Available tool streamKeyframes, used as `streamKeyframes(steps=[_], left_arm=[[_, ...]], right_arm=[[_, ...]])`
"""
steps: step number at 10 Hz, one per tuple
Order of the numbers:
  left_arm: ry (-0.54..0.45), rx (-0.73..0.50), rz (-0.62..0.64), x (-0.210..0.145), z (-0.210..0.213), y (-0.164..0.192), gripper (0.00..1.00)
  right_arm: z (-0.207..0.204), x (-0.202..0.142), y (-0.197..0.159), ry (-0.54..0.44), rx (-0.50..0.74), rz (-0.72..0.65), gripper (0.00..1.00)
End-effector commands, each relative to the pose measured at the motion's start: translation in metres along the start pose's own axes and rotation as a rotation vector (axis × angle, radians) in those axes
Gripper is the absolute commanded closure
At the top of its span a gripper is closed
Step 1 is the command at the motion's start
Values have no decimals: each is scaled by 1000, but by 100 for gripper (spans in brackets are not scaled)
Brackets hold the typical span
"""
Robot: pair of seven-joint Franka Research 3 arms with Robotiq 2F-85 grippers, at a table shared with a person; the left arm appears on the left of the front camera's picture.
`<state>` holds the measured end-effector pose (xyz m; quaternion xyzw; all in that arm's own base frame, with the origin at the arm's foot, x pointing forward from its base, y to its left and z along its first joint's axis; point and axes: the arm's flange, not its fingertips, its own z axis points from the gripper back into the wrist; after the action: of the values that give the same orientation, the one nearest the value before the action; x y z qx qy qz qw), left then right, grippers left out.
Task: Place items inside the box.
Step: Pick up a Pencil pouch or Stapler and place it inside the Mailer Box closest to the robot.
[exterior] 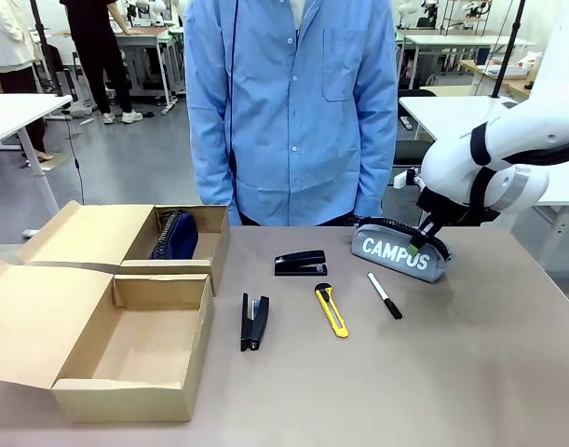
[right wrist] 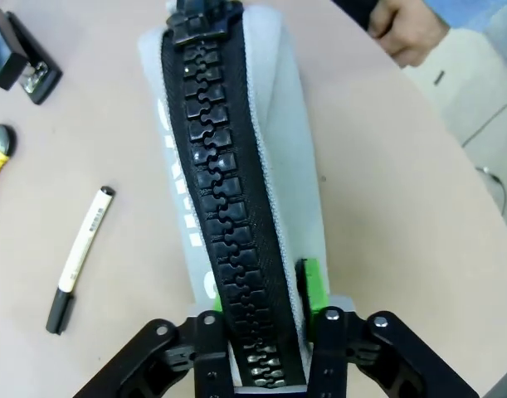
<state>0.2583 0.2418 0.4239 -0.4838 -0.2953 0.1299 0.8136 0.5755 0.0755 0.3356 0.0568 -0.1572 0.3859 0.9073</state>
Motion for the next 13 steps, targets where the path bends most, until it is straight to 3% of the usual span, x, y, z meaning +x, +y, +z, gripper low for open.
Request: streamKeyframes(steps=[1, 4, 6, 9, 11, 13], left_arm=[[-16, -23, -21, 0, 0, -1, 0], [-16, -23, -21, 0, 0, -1, 0], [-16, -23, -21, 0, 0, -1, 0], [-16, -23, -21, 0, 0, -1, 0], [-16, -23, -21, 0, 0, -1, 0], [-16, -23, -21, 0, 0, -1, 0]], right_arm=[[0, -5, 0, -24, 28, 20, 100], [3, -7, 0, -23, 33, 25, 100], [49, -28, 8, -10, 54, 42, 100], [186, -141, 34, 33, 116, 13, 100], [240, -219, 66, -41, 214, -39, 100], [273, -290, 106, -211, 216, 77, 100]])
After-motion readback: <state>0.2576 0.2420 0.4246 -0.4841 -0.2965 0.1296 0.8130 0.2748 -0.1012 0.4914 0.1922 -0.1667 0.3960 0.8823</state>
